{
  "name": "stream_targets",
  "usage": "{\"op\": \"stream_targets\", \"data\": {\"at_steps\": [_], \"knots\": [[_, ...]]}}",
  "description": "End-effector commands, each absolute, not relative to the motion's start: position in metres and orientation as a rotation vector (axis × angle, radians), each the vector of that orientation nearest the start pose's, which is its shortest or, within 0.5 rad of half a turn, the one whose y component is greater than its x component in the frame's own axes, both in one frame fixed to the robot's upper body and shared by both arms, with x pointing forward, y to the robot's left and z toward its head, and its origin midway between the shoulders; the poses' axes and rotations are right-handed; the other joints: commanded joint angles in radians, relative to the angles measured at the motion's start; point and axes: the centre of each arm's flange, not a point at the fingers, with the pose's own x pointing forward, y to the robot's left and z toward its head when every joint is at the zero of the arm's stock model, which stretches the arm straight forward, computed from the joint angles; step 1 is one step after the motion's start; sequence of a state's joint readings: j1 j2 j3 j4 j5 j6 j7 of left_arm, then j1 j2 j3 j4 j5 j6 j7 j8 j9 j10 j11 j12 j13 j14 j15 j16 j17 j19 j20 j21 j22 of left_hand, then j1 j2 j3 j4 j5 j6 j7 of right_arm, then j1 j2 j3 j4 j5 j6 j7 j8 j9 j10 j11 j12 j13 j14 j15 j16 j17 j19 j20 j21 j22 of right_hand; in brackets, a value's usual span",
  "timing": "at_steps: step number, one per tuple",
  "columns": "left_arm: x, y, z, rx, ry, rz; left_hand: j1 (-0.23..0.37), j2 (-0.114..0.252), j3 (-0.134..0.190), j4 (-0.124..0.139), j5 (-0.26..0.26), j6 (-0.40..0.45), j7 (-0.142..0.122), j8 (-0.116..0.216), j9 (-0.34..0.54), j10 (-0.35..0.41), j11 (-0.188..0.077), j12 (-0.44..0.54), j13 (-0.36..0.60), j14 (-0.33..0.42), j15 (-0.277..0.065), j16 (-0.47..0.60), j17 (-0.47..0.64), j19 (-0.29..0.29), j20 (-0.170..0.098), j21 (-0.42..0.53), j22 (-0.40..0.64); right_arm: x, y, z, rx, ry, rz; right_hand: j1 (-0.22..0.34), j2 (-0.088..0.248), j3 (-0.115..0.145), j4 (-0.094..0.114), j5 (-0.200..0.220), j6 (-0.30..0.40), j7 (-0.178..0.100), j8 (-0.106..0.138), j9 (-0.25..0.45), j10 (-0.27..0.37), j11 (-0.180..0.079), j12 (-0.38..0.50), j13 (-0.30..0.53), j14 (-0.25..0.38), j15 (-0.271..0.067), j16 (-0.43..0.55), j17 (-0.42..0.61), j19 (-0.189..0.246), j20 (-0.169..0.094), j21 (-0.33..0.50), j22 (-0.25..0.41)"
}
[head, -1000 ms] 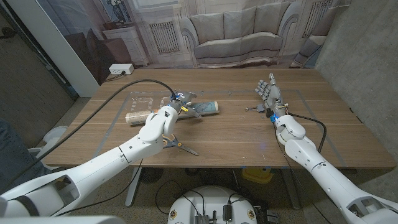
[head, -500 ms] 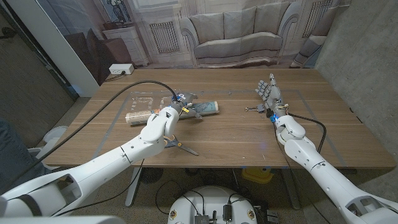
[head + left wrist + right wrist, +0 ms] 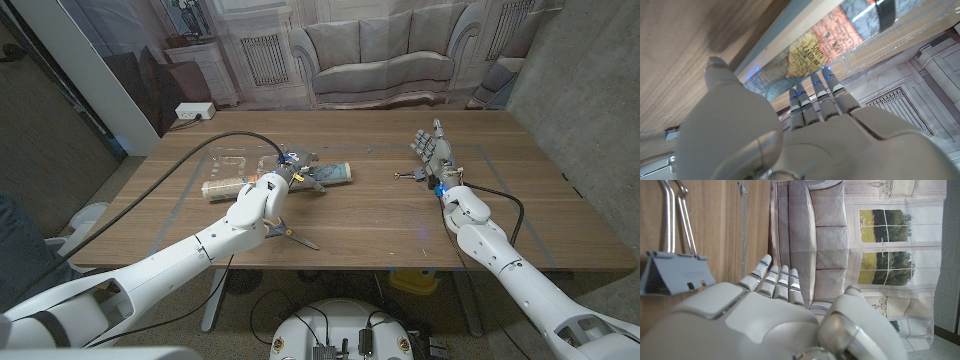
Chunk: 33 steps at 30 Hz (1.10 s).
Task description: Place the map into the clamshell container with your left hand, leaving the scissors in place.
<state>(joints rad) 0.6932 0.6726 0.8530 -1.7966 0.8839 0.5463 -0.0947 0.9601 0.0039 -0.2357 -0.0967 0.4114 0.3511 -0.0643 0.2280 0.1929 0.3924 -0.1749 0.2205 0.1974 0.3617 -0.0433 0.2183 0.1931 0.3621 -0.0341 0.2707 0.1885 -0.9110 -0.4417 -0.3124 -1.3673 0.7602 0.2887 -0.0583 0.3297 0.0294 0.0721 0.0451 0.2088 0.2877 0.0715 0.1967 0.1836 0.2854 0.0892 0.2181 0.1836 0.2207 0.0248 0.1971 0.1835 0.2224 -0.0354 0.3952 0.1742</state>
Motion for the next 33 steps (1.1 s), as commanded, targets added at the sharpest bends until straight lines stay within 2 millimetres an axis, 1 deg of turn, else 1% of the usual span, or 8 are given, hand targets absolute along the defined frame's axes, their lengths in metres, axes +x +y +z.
{"op": "stream_targets", "data": {"at_steps": [1,7,8,15,17,22,30,33], "knots": [[0.6072,0.1506,-0.0148,1.635,-0.508,0.136,0.014,0.008,0.002,-0.006,0.005,0.018,-0.001,0.008,0.003,0.024,0.001,0.012,0.005,0.018,-0.089,0.005,0.003,0.010,0.004,0.004,0.002,0.6456,-0.2837,-0.0403,0.267,-0.583,0.141,0.003,0.002,0.001,-0.005,-0.001,0.006,0.000,-0.001,0.005,0.008,0.001,0.000,0.005,0.007,-0.001,-0.002,0.003,0.005,-0.002,-0.001,0.006],[0.6087,0.1512,-0.0168,1.625,-0.510,0.133,0.042,0.032,0.008,-0.011,0.006,0.056,-0.005,0.017,0.004,0.061,-0.002,0.020,0.007,0.050,-0.094,0.013,0.005,0.031,-0.005,0.007,0.002,0.6468,-0.2821,-0.0403,0.267,-0.582,0.143,0.004,0.002,0.001,-0.006,-0.002,0.007,-0.001,-0.001,0.005,0.007,0.002,-0.001,0.005,0.007,-0.001,-0.003,0.003,0.006,-0.001,-0.003,0.006],[0.6091,0.1511,-0.0167,1.622,-0.511,0.131,0.049,0.037,0.009,-0.012,0.006,0.066,-0.003,0.019,0.005,0.074,-0.009,0.023,0.008,0.062,-0.097,0.015,0.005,0.041,-0.008,0.010,0.002,0.6470,-0.2817,-0.0402,0.268,-0.582,0.143,0.003,0.002,0.001,-0.006,-0.002,0.007,0.000,-0.001,0.005,0.008,0.001,0.000,0.005,0.007,-0.001,-0.003,0.003,0.006,-0.002,-0.003,0.006],[0.6102,0.1505,-0.0165,1.614,-0.517,0.127,0.085,0.060,0.015,-0.020,0.003,0.111,-0.002,0.029,0.005,0.117,-0.008,0.030,0.010,0.108,-0.106,0.025,0.007,0.101,-0.013,0.028,0.002,0.6476,-0.2814,-0.0410,0.268,-0.580,0.143,0.003,0.002,0.001,-0.006,-0.002,0.007,-0.001,-0.001,0.005,0.009,0.001,0.000,0.005,0.008,-0.001,-0.003,0.003,0.007,-0.002,-0.005,0.006],[0.6106,0.1503,-0.0169,1.611,-0.518,0.126,0.096,0.066,0.015,-0.022,0.000,0.117,-0.001,0.029,0.006,0.129,0.026,0.031,0.011,0.115,-0.106,0.024,0.008,0.118,-0.014,0.034,0.002,0.6475,-0.2814,-0.0412,0.269,-0.580,0.142,0.004,0.002,0.000,-0.006,-0.002,0.007,-0.001,-0.001,0.005,0.008,0.000,-0.001,0.005,0.007,-0.001,-0.003,0.003,0.007,-0.002,-0.006,0.006],[0.6111,0.1495,-0.0177,1.607,-0.522,0.124,0.121,0.083,0.021,-0.026,-0.004,0.142,0.001,0.032,0.006,0.152,0.036,0.034,0.013,0.143,-0.111,0.029,0.010,0.166,-0.018,0.050,0.003,0.6470,-0.2817,-0.0413,0.266,-0.580,0.143,0.003,0.003,0.000,-0.007,-0.002,0.007,-0.001,-0.001,0.005,0.009,0.002,0.000,0.005,0.008,-0.002,-0.003,0.003,0.008,-0.002,-0.008,0.006],[0.6085,0.1477,-0.0175,1.599,-0.525,0.133,0.175,0.115,0.030,-0.032,-0.025,0.247,-0.007,0.056,0.006,0.250,0.016,0.057,0.022,0.245,-0.141,0.051,0.012,0.254,-0.047,0.079,0.002,0.6458,-0.2820,-0.0401,0.264,-0.583,0.147,0.004,0.003,0.000,-0.008,-0.002,0.008,-0.001,-0.001,0.005,0.008,0.001,-0.001,0.005,0.008,-0.002,-0.003,0.003,0.009,-0.002,-0.010,0.006],[0.6073,0.1469,-0.0178,1.598,-0.528,0.136,0.198,0.128,0.037,-0.036,-0.032,0.278,-0.002,0.062,0.006,0.279,0.012,0.065,0.027,0.280,-0.152,0.057,0.013,0.272,-0.055,0.086,0.003,0.6453,-0.2823,-0.0401,0.262,-0.584,0.149,0.004,0.003,0.000,-0.008,-0.002,0.008,0.000,-0.001,0.005,0.009,0.001,-0.001,0.005,0.008,-0.001,-0.003,0.003,0.009,-0.002,-0.011,0.006]]}}
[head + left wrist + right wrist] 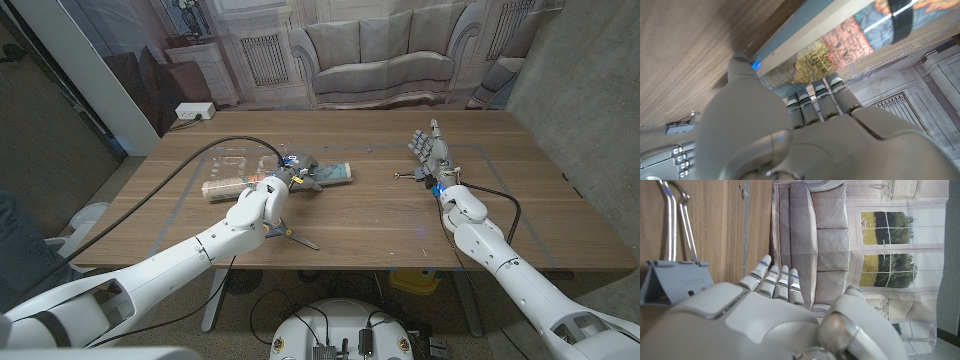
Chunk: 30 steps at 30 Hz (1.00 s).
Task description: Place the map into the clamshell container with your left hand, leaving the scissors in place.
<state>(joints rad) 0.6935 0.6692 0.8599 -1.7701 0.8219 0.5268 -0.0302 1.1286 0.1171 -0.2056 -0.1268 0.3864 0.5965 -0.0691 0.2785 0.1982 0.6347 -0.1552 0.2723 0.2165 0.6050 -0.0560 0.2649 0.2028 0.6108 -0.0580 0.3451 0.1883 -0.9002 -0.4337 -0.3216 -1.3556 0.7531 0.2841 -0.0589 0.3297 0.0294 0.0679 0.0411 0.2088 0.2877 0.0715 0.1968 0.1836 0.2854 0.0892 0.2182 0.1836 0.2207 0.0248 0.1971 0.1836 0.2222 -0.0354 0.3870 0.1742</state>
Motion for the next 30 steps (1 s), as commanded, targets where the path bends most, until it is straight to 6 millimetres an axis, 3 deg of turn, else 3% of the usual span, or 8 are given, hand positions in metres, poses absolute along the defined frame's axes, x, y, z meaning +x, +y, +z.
{"op": "stream_targets", "data": {"at_steps": [1,18,30], "knots": [[0.607,0.147,-0.018,1.596,-0.528,0.137,0.038,0.019,0.010,-0.008,-0.008,0.039,0.001,0.013,0.001,0.042,-0.008,0.014,0.010,0.046,-0.143,0.012,0.003,0.030,-0.033,0.014,0.003,0.645,-0.282,-0.040,0.263,-0.584,0.149,0.004,0.004,0.004,-0.004,-0.002,0.008,0.000,-0.001,0.005,0.008,0.001,-0.001,0.005,0.008,-0.001,-0.003,0.003,0.009,-0.002,-0.003,0.006],[0.603,0.144,-0.020,1.567,-0.528,0.127,0.109,0.043,0.036,-0.013,-0.034,0.084,0.001,0.012,0.002,0.082,-0.013,0.015,0.023,0.111,-0.154,0.017,0.010,0.130,-0.045,0.057,0.005,0.641,-0.284,-0.043,0.263,-0.585,0.151,0.004,0.005,0.003,-0.005,-0.003,0.007,-0.001,-0.002,0.005,0.007,0.000,-0.002,0.005,0.008,-0.001,-0.003,0.003,0.011,-0.002,-0.009,0.006],[0.594,0.142,-0.021,1.550,-0.540,0.130,0.124,0.048,0.044,-0.011,-0.045,0.094,0.003,0.010,0.003,0.088,-0.012,0.013,0.028,0.124,-0.154,0.018,0.017,0.136,-0.047,0.062,0.004,0.639,-0.286,-0.043,0.263,-0.585,0.153,0.005,0.006,0.002,-0.006,-0.003,0.006,-0.002,-0.002,0.005,0.009,0.000,-0.001,0.005,0.009,-0.001,-0.003,0.003,0.013,-0.002,-0.012,0.006]]}}
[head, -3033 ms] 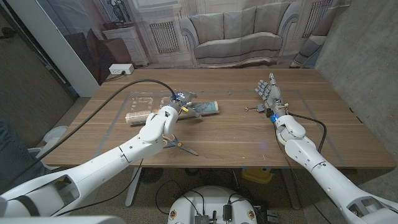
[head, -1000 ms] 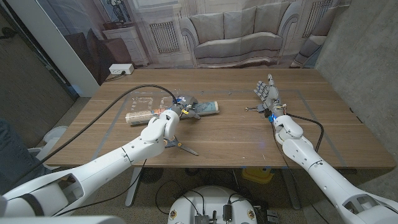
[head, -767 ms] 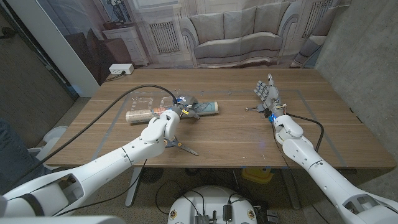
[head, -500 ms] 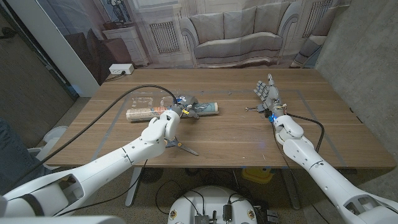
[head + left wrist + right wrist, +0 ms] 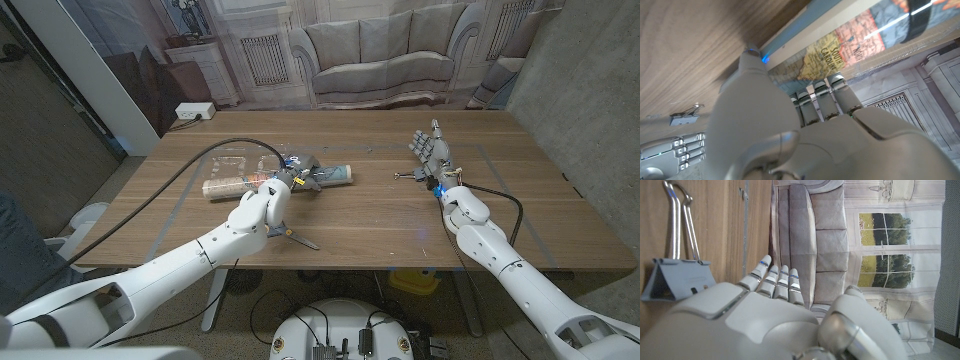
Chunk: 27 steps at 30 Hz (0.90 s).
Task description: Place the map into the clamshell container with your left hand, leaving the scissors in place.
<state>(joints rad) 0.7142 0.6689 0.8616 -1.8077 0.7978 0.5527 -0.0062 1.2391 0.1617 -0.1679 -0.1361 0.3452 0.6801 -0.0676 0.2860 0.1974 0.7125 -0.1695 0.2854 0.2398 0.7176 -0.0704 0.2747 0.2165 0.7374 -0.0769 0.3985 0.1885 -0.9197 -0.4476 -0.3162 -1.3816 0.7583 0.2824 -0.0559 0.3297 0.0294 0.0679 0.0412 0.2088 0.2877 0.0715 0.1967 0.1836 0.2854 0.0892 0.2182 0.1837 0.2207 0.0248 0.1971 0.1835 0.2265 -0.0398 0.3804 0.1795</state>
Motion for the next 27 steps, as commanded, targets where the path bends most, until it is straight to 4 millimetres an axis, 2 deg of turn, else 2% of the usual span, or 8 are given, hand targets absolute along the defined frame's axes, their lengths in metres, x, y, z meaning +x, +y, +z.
{"op": "stream_targets", "data": {"at_steps": [1,5,27], "knots": [[0.594,0.142,-0.021,1.549,-0.540,0.130,0.015,0.004,0.007,-0.001,-0.004,0.011,0.001,0.002,0.003,0.012,0.002,0.000,0.005,0.012,-0.141,0.009,0.004,0.012,-0.028,0.010,0.004,0.639,-0.286,-0.043,0.263,-0.585,0.152,0.005,0.006,0.002,-0.007,-0.003,0.006,-0.001,-0.002,0.005,0.009,0.000,-0.001,0.005,0.008,-0.001,-0.003,0.003,0.009,0.002,-0.006,0.001],[0.590,0.142,-0.019,1.549,-0.541,0.133,0.019,0.005,0.010,0.000,-0.008,0.014,0.002,0.001,0.004,0.013,0.010,-0.001,0.007,0.014,-0.137,0.008,0.007,0.014,-0.028,0.011,0.004,0.639,-0.286,-0.044,0.265,-0.585,0.153,0.005,0.006,0.002,-0.007,-0.003,0.006,-0.001,-0.002,0.005,0.008,0.000,-0.002,0.005,0.009,0.001,-0.003,0.003,0.009,0.003,-0.007,0.001],[0.575,0.144,-0.005,1.564,-0.528,0.130,0.032,0.006,0.018,0.009,-0.024,0.027,0.008,-0.003,0.004,0.023,0.009,-0.005,0.013,0.030,-0.138,0.008,0.015,0.018,-0.025,0.018,0.005,0.639,-0.285,-0.046,0.271,-0.586,0.158,0.005,0.007,0.001,-0.008,-0.004,0.006,-0.001,-0.002,0.005,0.008,0.002,-0.002,0.005,0.008,0.001,-0.004,0.003,0.011,0.003,-0.014,0.001]]}}
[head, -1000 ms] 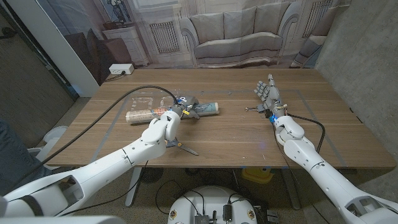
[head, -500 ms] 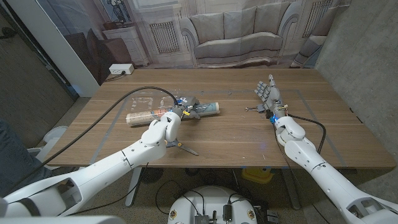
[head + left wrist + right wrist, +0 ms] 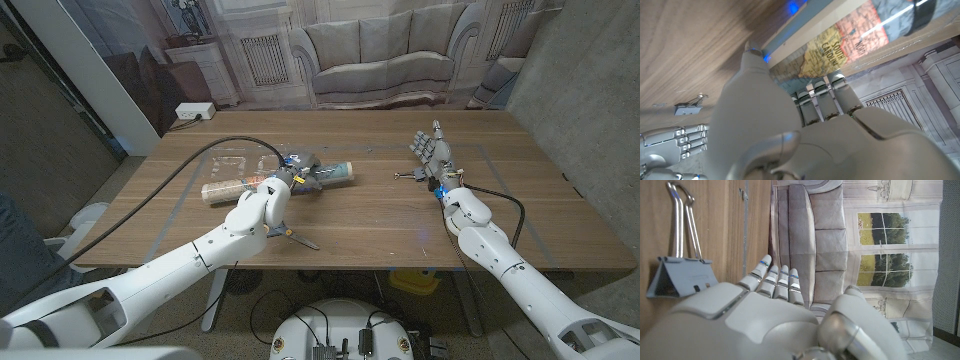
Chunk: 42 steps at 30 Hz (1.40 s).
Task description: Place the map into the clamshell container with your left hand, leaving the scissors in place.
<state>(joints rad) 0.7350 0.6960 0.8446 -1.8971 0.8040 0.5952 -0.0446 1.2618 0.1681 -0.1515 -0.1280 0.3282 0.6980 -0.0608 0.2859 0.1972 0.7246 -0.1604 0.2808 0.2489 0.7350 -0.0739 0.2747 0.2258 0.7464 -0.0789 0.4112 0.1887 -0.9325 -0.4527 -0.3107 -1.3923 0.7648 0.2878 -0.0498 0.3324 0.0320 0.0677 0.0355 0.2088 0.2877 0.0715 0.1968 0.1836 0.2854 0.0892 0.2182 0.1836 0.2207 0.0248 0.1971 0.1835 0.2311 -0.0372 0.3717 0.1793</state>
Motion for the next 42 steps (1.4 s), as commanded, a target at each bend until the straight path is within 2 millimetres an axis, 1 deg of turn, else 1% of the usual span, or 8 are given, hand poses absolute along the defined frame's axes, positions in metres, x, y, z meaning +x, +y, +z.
{"op": "stream_targets", "data": {"at_steps": [1,2,10,14,16,24,26,42], "knots": [[0.574,0.144,-0.004,1.566,-0.528,0.131,0.009,0.000,0.002,0.001,-0.008,0.009,0.001,-0.004,0.004,0.010,0.000,-0.001,0.004,0.012,-0.134,0.008,0.006,0.008,-0.022,0.005,0.005,0.640,-0.285,-0.046,0.271,-0.586,0.159,0.002,0.005,0.001,-0.002,-0.004,0.007,0.000,-0.002,0.005,0.008,0.002,-0.002,0.005,0.008,0.001,-0.004,0.004,0.006,0.001,-0.005,0.002],[0.573,0.145,-0.004,1.568,-0.528,0.134,0.010,0.001,0.003,0.002,-0.009,0.010,0.001,-0.004,0.005,0.014,-0.003,0.000,0.005,0.013,-0.133,0.008,0.006,0.008,-0.023,0.005,0.005,0.640,-0.284,-0.046,0.269,-0.585,0.160,0.002,0.005,0.001,-0.002,-0.004,0.007,0.000,-0.002,0.005,0.008,0.002,-0.002,0.005,0.008,0.001,-0.004,0.004,0.006,0.001,-0.006,0.002],[0.566,0.149,0.000,1.579,-0.532,0.150,0.019,0.001,0.008,0.003,-0.016,0.016,0.000,-0.005,0.005,0.023,-0.001,0.000,0.008,0.023,-0.137,0.009,0.009,0.014,-0.023,0.010,0.005,0.640,-0.284,-0.043,0.264,-0.588,0.162,0.002,0.006,0.001,-0.003,-0.004,0.006,0.002,-0.002,0.005,0.008,0.001,-0.002,0.005,0.009,0.002,-0.004,0.003,0.007,0.002,-0.009,0.002],[0.562,0.153,0.002,1.582,-0.533,0.162,0.022,-0.001,0.010,0.004,-0.020,0.018,-0.001,-0.007,0.005,0.022,-0.007,-0.003,0.009,0.024,-0.138,0.007,0.011,0.014,-0.024,0.011,0.005,0.640,-0.284,-0.042,0.263,-0.587,0.164,0.002,0.006,0.001,-0.003,-0.004,0.006,0.001,-0.002,0.005,0.008,0.001,-0.002,0.005,0.009,0.002,-0.004,0.003,0.008,0.002,-0.010,0.002],[0.561,0.155,0.003,1.583,-0.533,0.170,0.023,-0.001,0.010,0.005,-0.021,0.016,0.000,-0.009,0.005,0.020,-0.004,-0.004,0.010,0.022,-0.137,0.006,0.011,0.013,-0.023,0.011,0.005,0.640,-0.283,-0.042,0.263,-0.588,0.165,0.002,0.006,0.001,-0.003,-0.004,0.005,0.002,-0.002,0.005,0.008,0.001,-0.002,0.005,0.008,0.003,-0.004,0.004,0.008,0.002,-0.010,0.002],[0.555,0.162,0.007,1.586,-0.536,0.191,0.026,0.000,0.014,0.007,-0.027,0.021,-0.002,-0.010,0.005,0.022,-0.006,-0.006,0.012,0.025,-0.136,0.005,0.013,0.013,-0.024,0.013,0.005,0.638,-0.283,-0.040,0.258,-0.589,0.163,0.002,0.006,0.000,-0.004,-0.005,0.007,0.003,-0.002,0.005,0.009,0.001,-0.002,0.005,0.008,0.001,-0.004,0.004,0.008,0.002,-0.012,0.002],[0.553,0.164,0.008,1.587,-0.535,0.194,0.027,0.000,0.014,0.008,-0.028,0.021,-0.001,-0.011,0.005,0.022,-0.002,-0.007,0.012,0.025,-0.136,0.004,0.014,0.013,-0.024,0.013,0.005,0.638,-0.283,-0.040,0.258,-0.590,0.163,0.002,0.006,0.000,-0.004,-0.005,0.006,0.003,-0.002,0.005,0.008,0.001,-0.002,0.005,0.008,0.002,-0.004,0.004,0.009,0.002,-0.013,0.002],[0.547,0.184,0.010,1.567,-0.539,0.231,0.029,-0.001,0.019,0.017,-0.041,0.022,-0.002,-0.018,0.006,0.021,-0.004,-0.014,0.017,0.017,-0.133,-0.004,0.020,0.002,-0.025,0.013,0.004,0.635,-0.282,-0.044,0.263,-0.594,0.159,0.003,0.007,-0.001,-0.005,-0.005,0.007,0.003,-0.002,0.005,0.010,-0.001,-0.002,0.005,0.008,0.001,-0.004,0.003,0.010,0.002,-0.017,0.002]]}}
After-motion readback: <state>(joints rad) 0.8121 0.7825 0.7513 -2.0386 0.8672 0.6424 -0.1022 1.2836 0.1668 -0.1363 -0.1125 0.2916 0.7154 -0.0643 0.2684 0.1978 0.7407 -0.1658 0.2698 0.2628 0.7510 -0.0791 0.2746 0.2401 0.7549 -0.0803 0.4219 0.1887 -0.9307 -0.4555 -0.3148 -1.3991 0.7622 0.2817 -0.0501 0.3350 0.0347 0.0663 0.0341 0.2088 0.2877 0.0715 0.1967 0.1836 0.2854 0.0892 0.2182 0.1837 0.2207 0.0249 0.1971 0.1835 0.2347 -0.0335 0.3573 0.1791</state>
